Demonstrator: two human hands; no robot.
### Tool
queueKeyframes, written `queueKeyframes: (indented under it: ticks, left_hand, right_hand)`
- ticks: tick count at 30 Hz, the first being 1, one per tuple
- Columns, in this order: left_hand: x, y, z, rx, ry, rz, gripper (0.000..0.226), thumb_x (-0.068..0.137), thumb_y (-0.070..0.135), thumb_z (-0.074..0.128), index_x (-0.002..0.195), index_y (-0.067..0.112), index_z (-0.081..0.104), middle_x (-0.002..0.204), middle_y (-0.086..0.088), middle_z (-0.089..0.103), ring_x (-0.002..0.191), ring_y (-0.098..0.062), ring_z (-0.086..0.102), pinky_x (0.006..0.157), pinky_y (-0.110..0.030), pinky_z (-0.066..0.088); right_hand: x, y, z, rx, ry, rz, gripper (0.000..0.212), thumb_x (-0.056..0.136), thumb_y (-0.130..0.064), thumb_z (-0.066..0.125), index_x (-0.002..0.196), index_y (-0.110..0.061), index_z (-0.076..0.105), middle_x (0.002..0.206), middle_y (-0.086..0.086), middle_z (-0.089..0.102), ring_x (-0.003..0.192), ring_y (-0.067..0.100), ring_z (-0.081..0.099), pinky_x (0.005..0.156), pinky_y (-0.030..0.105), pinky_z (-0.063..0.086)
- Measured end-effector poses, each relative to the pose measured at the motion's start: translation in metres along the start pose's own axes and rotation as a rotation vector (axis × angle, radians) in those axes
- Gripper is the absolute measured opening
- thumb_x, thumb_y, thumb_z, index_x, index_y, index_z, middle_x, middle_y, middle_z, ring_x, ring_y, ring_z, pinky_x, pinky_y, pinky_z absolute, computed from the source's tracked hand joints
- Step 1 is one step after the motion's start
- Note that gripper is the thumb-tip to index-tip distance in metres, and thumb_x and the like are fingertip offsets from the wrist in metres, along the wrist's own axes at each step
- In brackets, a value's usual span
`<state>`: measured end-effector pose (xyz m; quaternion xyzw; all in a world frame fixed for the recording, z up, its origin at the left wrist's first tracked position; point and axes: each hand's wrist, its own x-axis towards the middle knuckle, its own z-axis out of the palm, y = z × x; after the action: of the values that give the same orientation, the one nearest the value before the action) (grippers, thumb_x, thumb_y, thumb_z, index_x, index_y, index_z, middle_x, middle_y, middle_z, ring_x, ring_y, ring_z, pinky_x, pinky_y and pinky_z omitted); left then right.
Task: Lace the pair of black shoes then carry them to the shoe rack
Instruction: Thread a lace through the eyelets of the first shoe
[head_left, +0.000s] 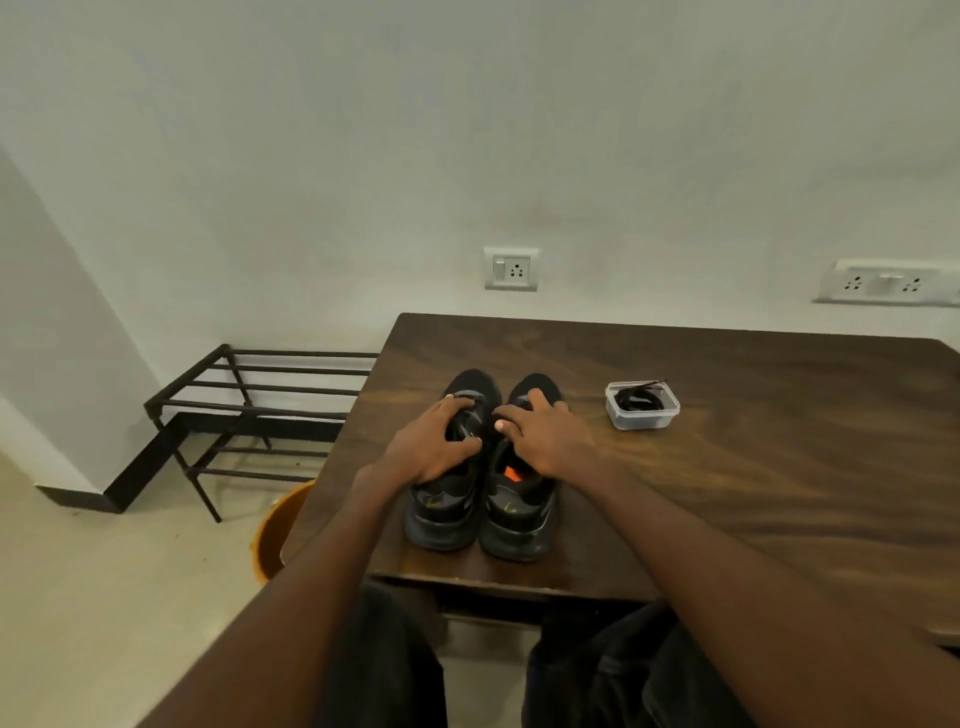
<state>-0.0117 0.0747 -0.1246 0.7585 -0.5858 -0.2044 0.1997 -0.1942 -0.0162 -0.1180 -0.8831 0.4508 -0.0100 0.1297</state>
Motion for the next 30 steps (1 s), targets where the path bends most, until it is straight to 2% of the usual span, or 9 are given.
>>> queueKeyframes:
  ticks: [5,7,11,15,19,22,25,28,30]
  left_hand:
    - [-0.007,0.012,-0.008,0.007,-0.030,0.032,0.066,0.097,0.045,0.066,0.155,0.030,0.039,0.154,-0.002,0.049,0.136,-0.022,0.052,0.112,-0.040,0.045]
    - [-0.010,0.020,-0.005,0.047,0.053,0.058,0.061,0.097,0.049,0.062,0.153,0.033,0.041,0.153,0.001,0.050,0.137,-0.022,0.051,0.110,-0.045,0.047]
    - [-0.026,0.048,0.010,0.193,0.254,-0.046,0.056,0.099,0.055,0.054,0.149,0.032,0.042,0.149,-0.002,0.051,0.134,-0.028,0.052,0.106,-0.054,0.048]
    - [-0.027,0.075,0.016,0.379,0.118,-0.148,0.065,0.100,0.053,0.054,0.154,0.024,0.035,0.157,-0.008,0.041,0.142,-0.037,0.040,0.113,-0.059,0.035]
    - [-0.036,0.100,-0.005,0.524,0.189,-0.239,0.064,0.097,0.058,0.054,0.144,0.015,0.047,0.146,-0.016,0.044,0.137,-0.038,0.040,0.107,-0.056,0.038]
    - [-0.053,0.109,-0.001,0.444,0.193,-0.196,0.061,0.095,0.061,0.049,0.137,0.017,0.052,0.142,-0.013,0.045,0.133,-0.037,0.044,0.105,-0.057,0.040]
    - [-0.071,0.091,0.016,0.303,0.093,-0.198,0.061,0.094,0.067,0.047,0.136,0.022,0.050,0.146,-0.010,0.041,0.134,-0.035,0.043,0.108,-0.057,0.039]
    - [-0.079,0.072,0.019,0.303,0.052,-0.177,0.074,0.083,0.079,0.057,0.135,0.027,0.049,0.147,-0.006,0.036,0.137,-0.033,0.038,0.109,-0.057,0.040]
    - [-0.083,0.063,0.016,0.319,0.068,-0.157,0.071,0.080,0.077,0.063,0.133,0.032,0.050,0.146,-0.006,0.036,0.137,-0.032,0.038,0.110,-0.057,0.040]
  right_hand:
    - [-0.003,0.019,0.003,-0.003,-0.030,-0.023,0.044,0.108,-0.059,0.030,0.144,-0.043,0.052,0.138,0.007,0.038,0.115,0.037,0.051,0.100,0.045,0.044]
    - [-0.003,0.020,0.004,0.029,-0.004,-0.002,0.044,0.108,-0.060,0.032,0.141,-0.043,0.055,0.135,0.006,0.039,0.113,0.036,0.050,0.097,0.044,0.044]
    - [-0.005,0.011,0.004,0.070,0.017,0.015,0.043,0.108,-0.057,0.034,0.139,-0.039,0.059,0.133,0.007,0.037,0.110,0.035,0.047,0.096,0.044,0.043]
    - [0.000,0.010,0.002,0.128,0.018,0.045,0.047,0.105,-0.064,0.037,0.130,-0.035,0.065,0.133,0.007,0.037,0.111,0.037,0.052,0.096,0.047,0.048]
    - [0.001,0.009,0.001,0.181,0.048,0.092,0.053,0.099,-0.071,0.043,0.124,-0.032,0.067,0.134,0.007,0.036,0.108,0.039,0.059,0.093,0.046,0.051]
    - [-0.003,0.001,-0.001,0.178,0.053,0.114,0.052,0.102,-0.066,0.044,0.124,-0.024,0.065,0.135,0.009,0.038,0.113,0.038,0.058,0.089,0.045,0.049]
    - [-0.006,-0.007,-0.003,0.134,0.076,0.096,0.053,0.105,-0.064,0.039,0.123,-0.022,0.066,0.138,0.009,0.041,0.114,0.035,0.058,0.086,0.044,0.047]
    - [-0.002,-0.009,-0.010,0.064,0.092,0.110,0.054,0.105,-0.063,0.036,0.125,-0.023,0.066,0.139,0.010,0.046,0.124,0.034,0.053,0.096,0.049,0.047]
    - [0.006,-0.016,-0.011,0.020,0.193,0.001,0.044,0.105,-0.055,0.046,0.136,-0.028,0.060,0.143,0.006,0.047,0.134,0.032,0.045,0.102,0.050,0.048]
